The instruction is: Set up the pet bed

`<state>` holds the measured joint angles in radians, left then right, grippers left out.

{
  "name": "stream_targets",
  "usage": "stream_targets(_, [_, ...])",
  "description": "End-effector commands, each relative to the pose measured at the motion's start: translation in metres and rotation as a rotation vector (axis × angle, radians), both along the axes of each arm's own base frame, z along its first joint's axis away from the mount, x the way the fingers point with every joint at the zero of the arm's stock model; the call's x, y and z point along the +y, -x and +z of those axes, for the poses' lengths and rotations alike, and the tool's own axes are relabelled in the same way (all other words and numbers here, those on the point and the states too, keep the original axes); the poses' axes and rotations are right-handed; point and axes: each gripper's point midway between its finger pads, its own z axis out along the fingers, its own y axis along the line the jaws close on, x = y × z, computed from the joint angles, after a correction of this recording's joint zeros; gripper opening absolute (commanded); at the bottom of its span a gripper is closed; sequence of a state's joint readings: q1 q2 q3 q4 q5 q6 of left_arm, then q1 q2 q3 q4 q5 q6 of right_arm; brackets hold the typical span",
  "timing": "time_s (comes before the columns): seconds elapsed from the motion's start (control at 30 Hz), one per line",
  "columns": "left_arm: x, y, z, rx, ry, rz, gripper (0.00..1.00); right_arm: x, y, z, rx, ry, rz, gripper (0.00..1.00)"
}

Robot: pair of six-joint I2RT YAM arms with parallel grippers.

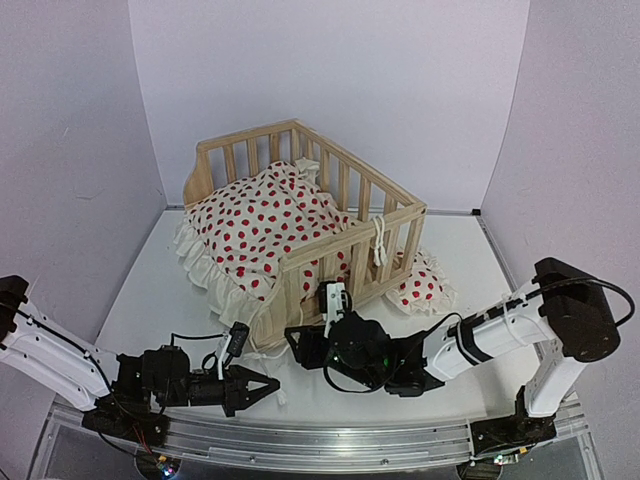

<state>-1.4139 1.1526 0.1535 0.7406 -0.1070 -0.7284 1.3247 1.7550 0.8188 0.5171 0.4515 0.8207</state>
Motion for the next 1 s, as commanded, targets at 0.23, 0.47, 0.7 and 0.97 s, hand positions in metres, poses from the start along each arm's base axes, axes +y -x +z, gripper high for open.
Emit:
stream_targets(0.23, [-0.010,-0.002,0.024,-0.050,0.057,-0.003,0.01,0.039,0.002,0.048,-0.075,-0.225,0.062,0.03])
stream_targets(0.47, [-0.008,-0.007,0.019,-0.059,0.039,0.022,0.01,0.037,0.021,0.096,-0.057,-0.387,0.106,0.00])
stream_targets(0.7, [-0.012,-0.009,0.016,-0.070,0.020,0.027,0.00,0.036,0.030,0.139,-0.080,-0.533,0.131,0.00])
stream_targets(0.97, [-0.024,-0.004,0.046,-0.085,0.091,-0.009,0.01,0.056,0.036,0.113,-0.080,-0.474,0.179,0.00])
